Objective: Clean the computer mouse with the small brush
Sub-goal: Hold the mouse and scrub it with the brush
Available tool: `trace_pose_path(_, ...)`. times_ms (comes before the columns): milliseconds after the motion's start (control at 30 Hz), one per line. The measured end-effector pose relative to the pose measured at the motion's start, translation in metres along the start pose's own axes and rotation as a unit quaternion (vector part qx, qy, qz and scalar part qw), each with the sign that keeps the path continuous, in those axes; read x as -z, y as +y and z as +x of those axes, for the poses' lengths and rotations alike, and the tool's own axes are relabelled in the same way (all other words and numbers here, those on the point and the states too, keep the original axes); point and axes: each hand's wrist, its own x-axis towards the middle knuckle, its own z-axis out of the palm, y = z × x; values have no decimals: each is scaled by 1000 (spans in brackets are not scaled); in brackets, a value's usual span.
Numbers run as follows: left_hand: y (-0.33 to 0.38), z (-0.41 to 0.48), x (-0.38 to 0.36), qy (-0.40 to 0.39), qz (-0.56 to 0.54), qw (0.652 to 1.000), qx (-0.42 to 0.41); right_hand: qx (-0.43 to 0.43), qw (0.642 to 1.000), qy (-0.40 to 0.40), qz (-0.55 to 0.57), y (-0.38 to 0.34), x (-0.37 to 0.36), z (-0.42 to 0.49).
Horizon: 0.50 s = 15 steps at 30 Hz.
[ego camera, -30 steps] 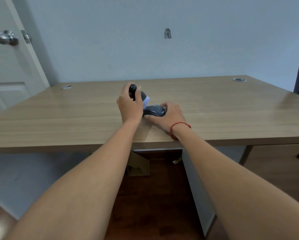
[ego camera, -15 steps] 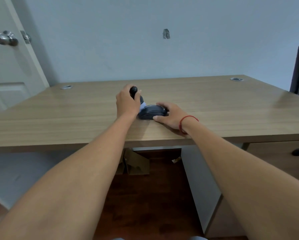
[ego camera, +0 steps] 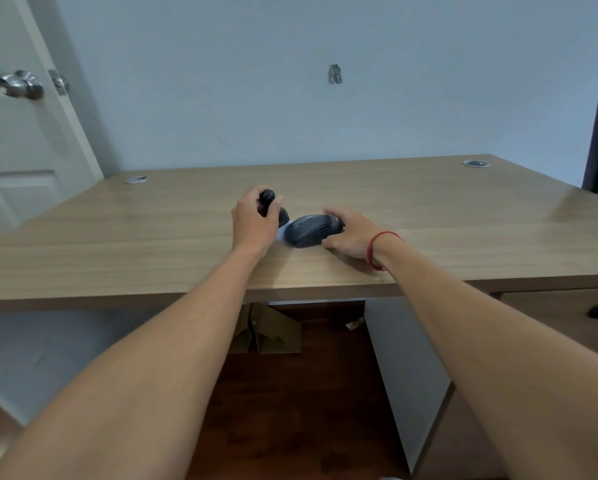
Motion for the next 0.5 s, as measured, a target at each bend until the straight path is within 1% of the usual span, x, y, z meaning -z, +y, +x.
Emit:
trace_pose_path(100,1,0,1,-10,-26,1000,3,-18,997,61,33,5,-4,-1)
trace_pose_path(167,4,-1,-1,-11,-34,999,2,-28,993,88,70,7,-5,-3)
trace_pose_path(233,5,-1,-2,10,-53,999,8,-46,992,77,86,7,-5,-1)
trace_pose_path(300,13,1,-3,35,-94,995,18,-58,995,52,62,2,-6,-1)
trace_pose_path(333,16,4,-5,35,-117,992,22,-59,996,45,50,0,-7,-1)
trace_pose_path(400,22,6,-9,0,-141,990,23,-55,996,56,38,0,-13,-1)
trace_pose_path(433,22,6,-11,-16,-130,991,18,-50,996,67,31,1,-16,-1)
trace_pose_path(500,18,4,-12,-15,-76,997,1,-41,996,81,27,3,-18,-2)
